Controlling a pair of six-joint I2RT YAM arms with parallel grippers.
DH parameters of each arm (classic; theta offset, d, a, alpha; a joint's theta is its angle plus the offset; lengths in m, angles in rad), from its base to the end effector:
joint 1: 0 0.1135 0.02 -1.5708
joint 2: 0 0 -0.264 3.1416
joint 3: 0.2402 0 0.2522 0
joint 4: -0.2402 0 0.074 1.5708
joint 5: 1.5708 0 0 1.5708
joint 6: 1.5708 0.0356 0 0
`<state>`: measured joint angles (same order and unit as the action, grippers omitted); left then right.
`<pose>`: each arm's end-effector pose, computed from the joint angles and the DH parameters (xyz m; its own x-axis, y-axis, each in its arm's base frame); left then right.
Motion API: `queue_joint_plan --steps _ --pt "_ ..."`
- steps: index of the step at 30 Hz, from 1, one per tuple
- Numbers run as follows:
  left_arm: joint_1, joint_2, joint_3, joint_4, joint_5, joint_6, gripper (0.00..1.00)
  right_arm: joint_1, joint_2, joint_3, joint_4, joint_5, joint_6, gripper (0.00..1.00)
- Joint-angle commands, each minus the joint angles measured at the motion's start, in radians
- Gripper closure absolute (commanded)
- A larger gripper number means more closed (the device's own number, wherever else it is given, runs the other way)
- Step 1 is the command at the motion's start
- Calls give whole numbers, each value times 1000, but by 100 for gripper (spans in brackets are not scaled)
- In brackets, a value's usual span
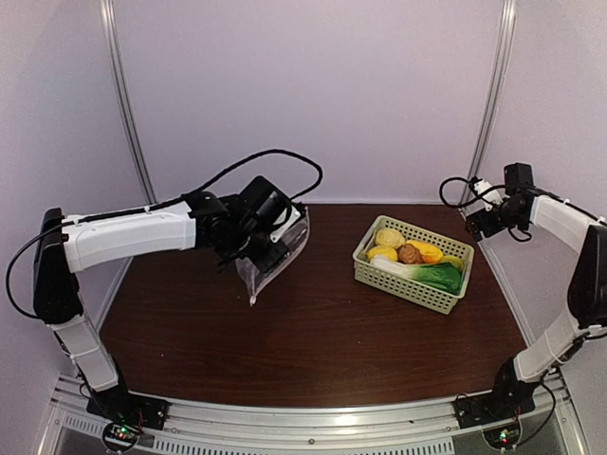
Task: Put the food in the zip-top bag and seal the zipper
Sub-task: Pick up the zipper food storage bag at the center of the board, then adjust the bin at the center of the board.
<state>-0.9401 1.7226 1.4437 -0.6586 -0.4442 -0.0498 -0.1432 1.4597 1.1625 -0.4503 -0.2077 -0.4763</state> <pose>0.2333 -0.2936 0.2791 -0.5036 0.6135 -0.6083 0.5549 0.7694 0.3165 0.3201 -0.0387 0.2875 -0.5934 -0.3677 -0.7160 -0.3174 0.9244 -0.2117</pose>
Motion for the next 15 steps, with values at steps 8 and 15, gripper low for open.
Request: queue_joint_plan --steps 8,15 --pt "88 89 116 116 609 -38 100 -4 365 294 -241 -229 -45 29" --pt "90 19 -6 241 694 -62 100 -1 399 299 -255 -263 -85 29"
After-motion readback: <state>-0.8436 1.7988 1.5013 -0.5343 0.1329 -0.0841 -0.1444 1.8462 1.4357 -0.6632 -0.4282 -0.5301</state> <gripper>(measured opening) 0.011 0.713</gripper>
